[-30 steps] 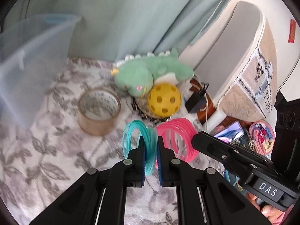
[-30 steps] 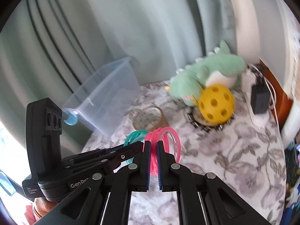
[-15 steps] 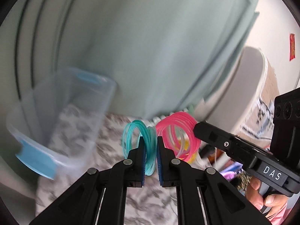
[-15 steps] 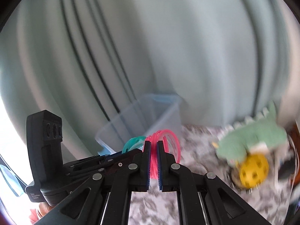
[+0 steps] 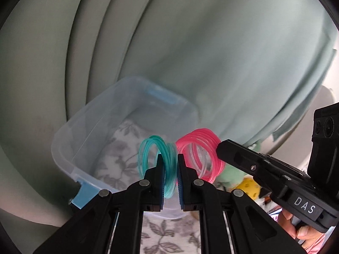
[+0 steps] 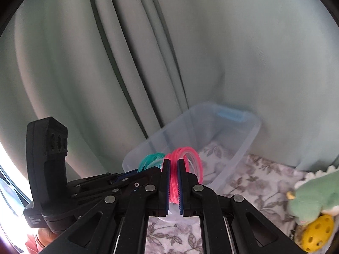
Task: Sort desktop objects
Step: 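Carry the held slinkies with the right tool over the clear bin and release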
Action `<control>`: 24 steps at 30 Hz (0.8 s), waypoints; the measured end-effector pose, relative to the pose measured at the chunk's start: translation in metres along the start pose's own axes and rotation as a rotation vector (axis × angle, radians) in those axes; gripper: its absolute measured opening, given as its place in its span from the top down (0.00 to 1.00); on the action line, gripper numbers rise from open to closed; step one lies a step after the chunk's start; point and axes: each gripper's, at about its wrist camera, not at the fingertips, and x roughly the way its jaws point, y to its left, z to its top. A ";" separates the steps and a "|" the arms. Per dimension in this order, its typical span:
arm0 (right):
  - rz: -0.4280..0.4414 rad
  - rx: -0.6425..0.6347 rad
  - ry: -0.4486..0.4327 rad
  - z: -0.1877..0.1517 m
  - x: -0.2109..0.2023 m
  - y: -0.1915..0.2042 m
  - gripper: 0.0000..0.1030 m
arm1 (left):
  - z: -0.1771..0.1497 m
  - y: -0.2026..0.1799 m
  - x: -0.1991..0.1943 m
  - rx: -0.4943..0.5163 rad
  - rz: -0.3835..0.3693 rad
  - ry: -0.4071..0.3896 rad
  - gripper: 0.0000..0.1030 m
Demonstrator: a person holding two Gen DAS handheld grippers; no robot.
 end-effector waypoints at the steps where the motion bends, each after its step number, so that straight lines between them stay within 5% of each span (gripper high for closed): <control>1: 0.006 0.005 0.015 -0.002 0.009 -0.002 0.93 | -0.001 0.004 0.006 -0.006 0.009 0.014 0.90; 12: 0.005 0.051 0.128 -0.020 0.066 -0.032 0.93 | -0.008 0.022 0.040 -0.007 0.066 0.052 0.90; 24: -0.040 0.066 0.136 -0.016 0.063 -0.041 0.89 | -0.011 0.015 0.038 -0.017 0.060 0.065 0.81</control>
